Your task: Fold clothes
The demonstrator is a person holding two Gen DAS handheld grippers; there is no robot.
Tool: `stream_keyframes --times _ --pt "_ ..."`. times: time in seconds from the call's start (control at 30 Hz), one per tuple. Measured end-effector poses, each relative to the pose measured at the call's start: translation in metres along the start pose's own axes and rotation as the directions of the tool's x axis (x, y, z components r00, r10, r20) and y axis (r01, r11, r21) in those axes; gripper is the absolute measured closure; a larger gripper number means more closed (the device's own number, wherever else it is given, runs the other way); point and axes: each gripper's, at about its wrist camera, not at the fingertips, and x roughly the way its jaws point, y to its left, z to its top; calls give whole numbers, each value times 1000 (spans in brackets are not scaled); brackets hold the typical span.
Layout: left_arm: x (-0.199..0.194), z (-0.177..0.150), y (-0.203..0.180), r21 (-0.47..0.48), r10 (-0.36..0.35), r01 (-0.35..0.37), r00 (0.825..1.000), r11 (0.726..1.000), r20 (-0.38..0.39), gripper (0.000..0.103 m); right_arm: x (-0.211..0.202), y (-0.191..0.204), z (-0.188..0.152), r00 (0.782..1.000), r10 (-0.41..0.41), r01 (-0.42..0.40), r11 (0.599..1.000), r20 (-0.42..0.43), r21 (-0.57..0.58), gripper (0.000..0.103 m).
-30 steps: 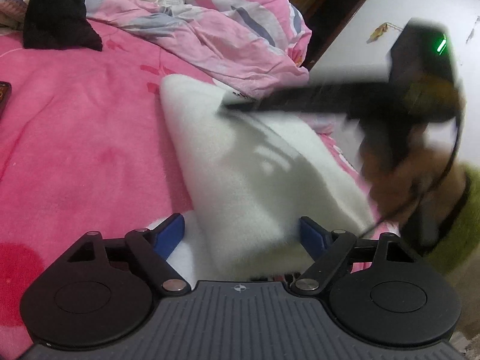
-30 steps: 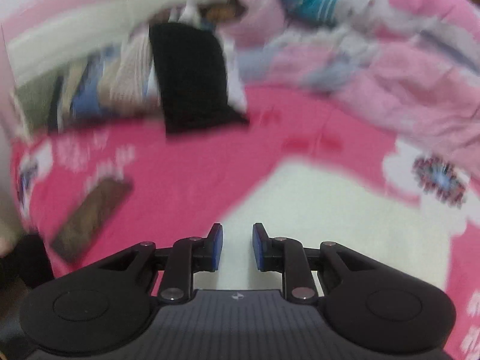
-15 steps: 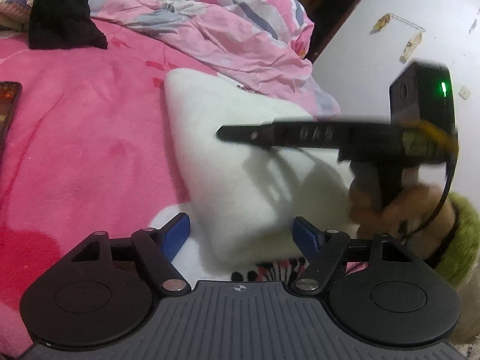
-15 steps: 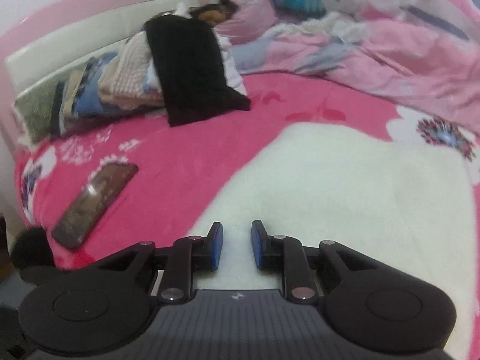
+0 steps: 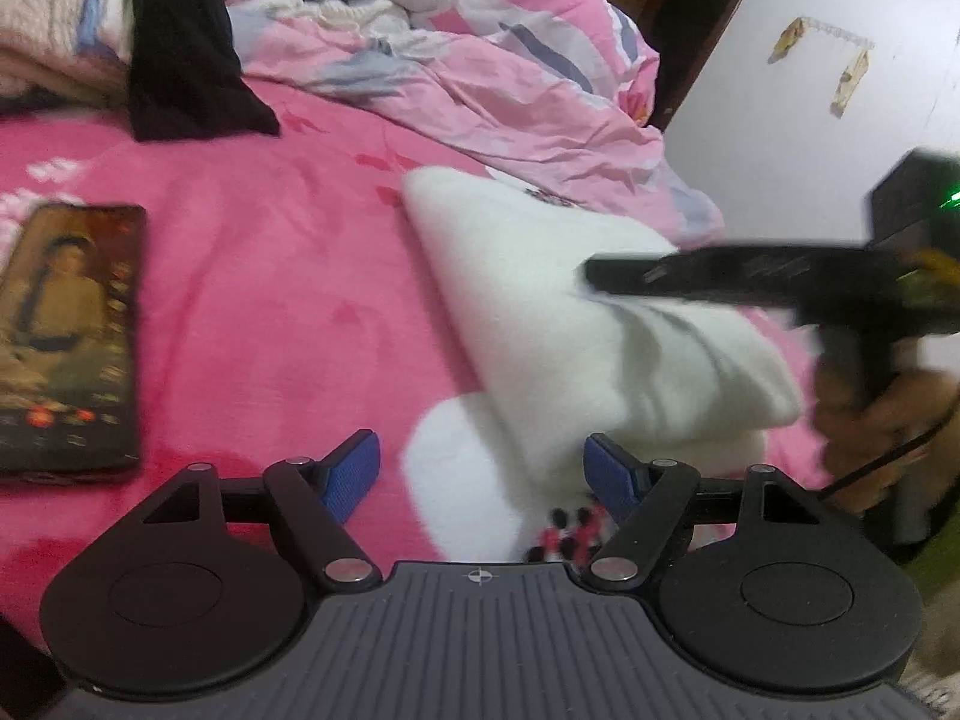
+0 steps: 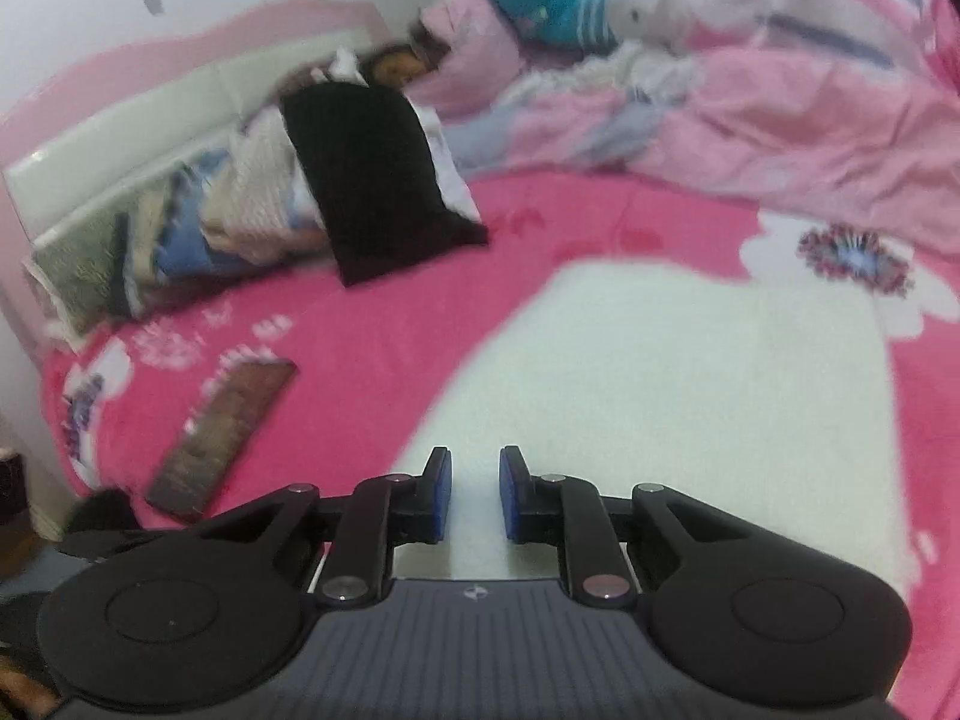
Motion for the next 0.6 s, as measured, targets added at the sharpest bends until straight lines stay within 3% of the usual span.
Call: stream_keyframes --times 0.07,0.1,0.23,0.33,0.5,0.6 --pt "-6 0 3 7 30 -30 1000 1000 10 28 12 -1 -19 1000 -10 10 1000 -24 -16 86" --pt "-7 1 6 2 40 -40 999 999 12 28 18 -4 -31 1000 2 -2 1000 5 -23 86" --pt "-9 8 11 -3 104 -104 994 995 22 28 9 -5 -21 1000 1 -1 999 3 33 85" --pt "-10 12 11 -10 130 -130 991 991 39 28 -10 4 -20 999 14 -14 1000 46 14 85" --pt "-5 20 2 2 132 -132 989 991 62 28 4 1 -44 998 0 1 1000 58 -11 87" --pt "-6 24 -10 54 124 -129 988 990 89 28 -12 7 -33 998 -12 12 1000 61 -1 86"
